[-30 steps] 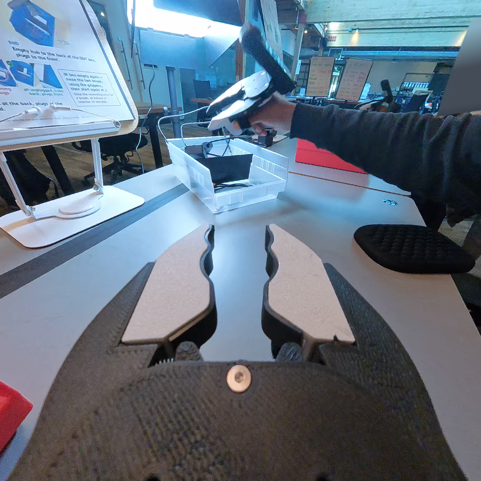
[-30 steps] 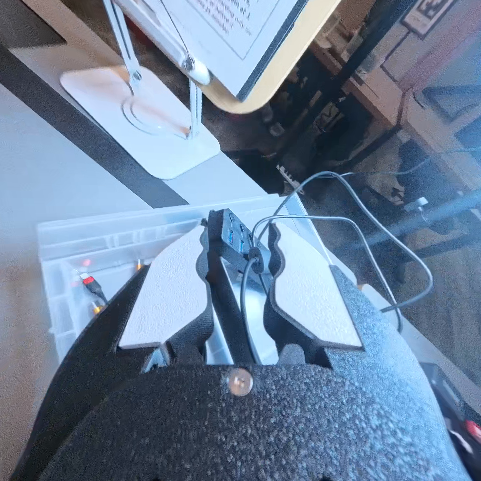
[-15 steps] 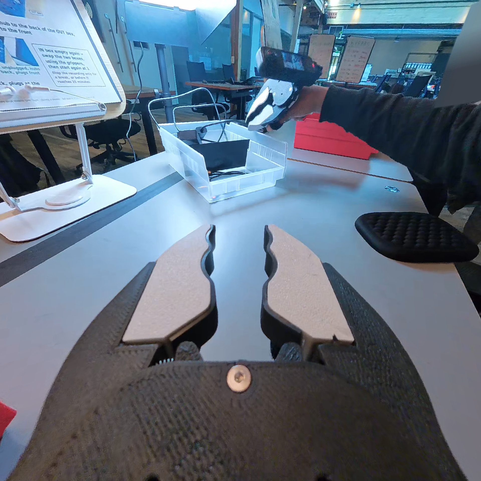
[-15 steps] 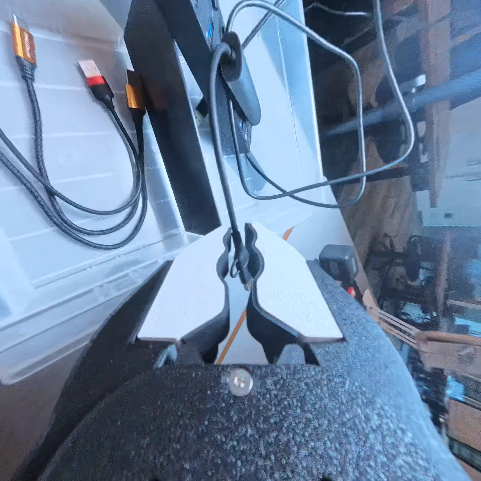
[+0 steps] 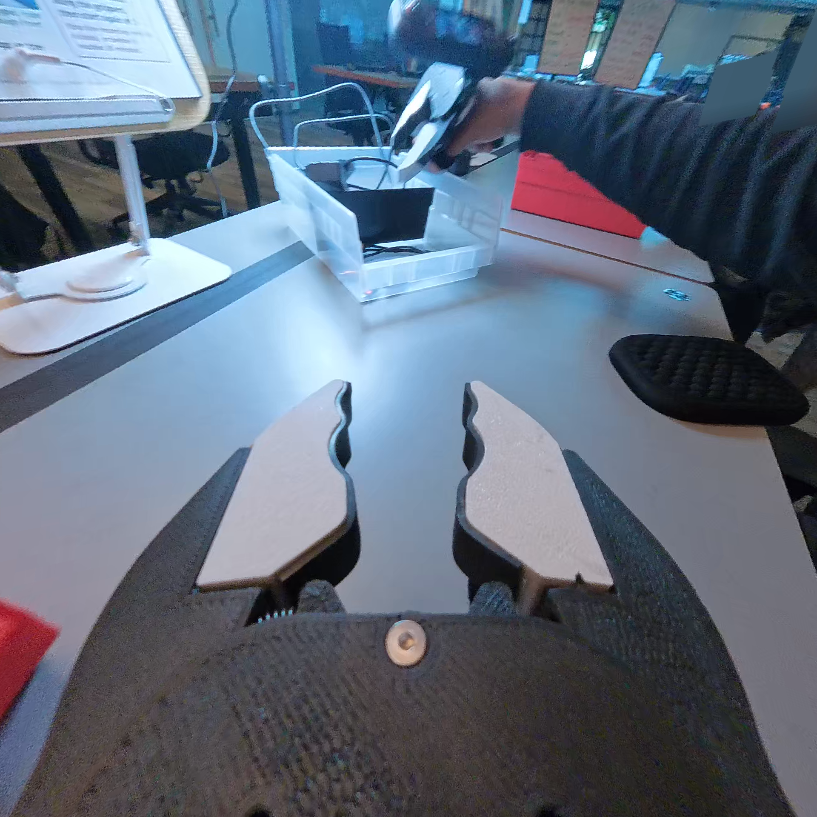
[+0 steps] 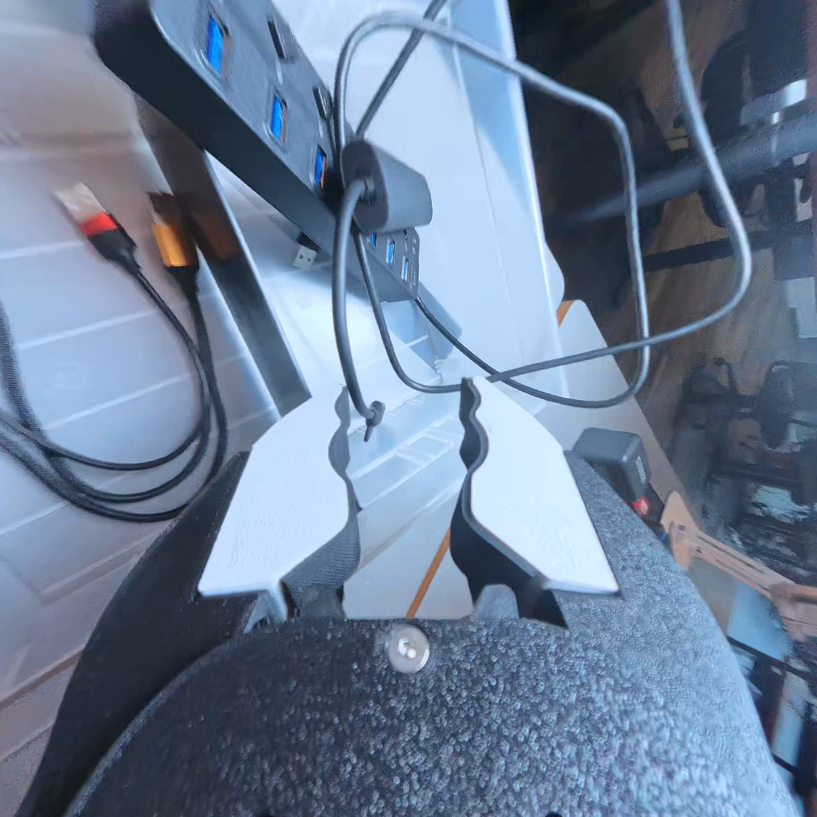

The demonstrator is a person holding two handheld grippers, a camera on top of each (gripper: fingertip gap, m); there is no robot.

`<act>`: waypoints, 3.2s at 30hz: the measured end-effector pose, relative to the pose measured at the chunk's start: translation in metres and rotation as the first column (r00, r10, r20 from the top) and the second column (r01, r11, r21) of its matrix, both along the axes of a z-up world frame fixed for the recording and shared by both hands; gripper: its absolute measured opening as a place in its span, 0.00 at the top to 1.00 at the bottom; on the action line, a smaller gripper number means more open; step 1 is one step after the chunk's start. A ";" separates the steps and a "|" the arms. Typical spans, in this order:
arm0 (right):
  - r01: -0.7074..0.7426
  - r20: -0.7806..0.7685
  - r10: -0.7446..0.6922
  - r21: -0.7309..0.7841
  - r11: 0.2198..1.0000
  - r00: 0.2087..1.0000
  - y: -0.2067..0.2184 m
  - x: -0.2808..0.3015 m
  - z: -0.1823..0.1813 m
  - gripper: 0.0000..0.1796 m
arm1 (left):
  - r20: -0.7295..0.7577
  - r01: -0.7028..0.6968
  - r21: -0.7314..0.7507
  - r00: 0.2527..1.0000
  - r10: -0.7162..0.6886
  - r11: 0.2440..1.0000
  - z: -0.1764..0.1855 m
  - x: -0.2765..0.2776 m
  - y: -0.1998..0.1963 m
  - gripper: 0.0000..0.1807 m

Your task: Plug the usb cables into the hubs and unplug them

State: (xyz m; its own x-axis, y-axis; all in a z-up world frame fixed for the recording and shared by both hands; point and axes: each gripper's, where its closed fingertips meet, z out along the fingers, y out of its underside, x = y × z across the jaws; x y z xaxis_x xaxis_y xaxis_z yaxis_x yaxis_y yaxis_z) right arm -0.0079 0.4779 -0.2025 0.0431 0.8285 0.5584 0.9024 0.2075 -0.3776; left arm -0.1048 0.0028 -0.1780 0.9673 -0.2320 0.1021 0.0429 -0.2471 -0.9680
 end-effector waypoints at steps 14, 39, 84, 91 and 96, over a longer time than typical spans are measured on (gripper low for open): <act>-0.324 0.197 0.352 -0.160 0.933 0.915 -0.182 0.005 -0.068 0.68 | -0.537 -0.422 -0.467 0.834 0.130 0.777 -0.050 -0.158 -0.089 0.65; -0.696 -0.536 0.513 -0.215 0.685 0.670 -0.448 0.123 0.022 0.81 | -0.801 -0.120 -0.413 0.520 -0.298 0.903 -0.100 -0.046 0.039 0.79; -0.662 -0.863 0.361 0.041 0.748 0.355 -0.580 -0.106 0.118 0.92 | -0.289 -0.817 0.306 0.409 0.865 0.489 0.097 -0.063 -0.282 0.95; -0.699 -0.831 0.333 -0.091 0.709 0.446 -0.600 -0.168 0.035 0.92 | -0.295 -0.874 0.171 0.395 0.870 0.454 0.015 -0.123 -0.301 0.96; -0.646 -0.769 0.360 -0.088 0.758 0.528 -0.577 -0.174 0.002 0.92 | -0.256 -0.864 0.119 0.449 0.856 0.489 -0.024 -0.135 -0.277 0.95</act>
State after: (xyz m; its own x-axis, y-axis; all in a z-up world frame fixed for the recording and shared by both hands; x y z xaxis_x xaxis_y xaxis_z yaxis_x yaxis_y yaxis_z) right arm -0.1819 -0.0993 -0.2004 -0.2042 0.9472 0.2471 0.1337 0.2771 -0.9515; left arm -0.2395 -0.2745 -0.2015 0.6578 0.7319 -0.1777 0.0129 -0.2469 -0.9690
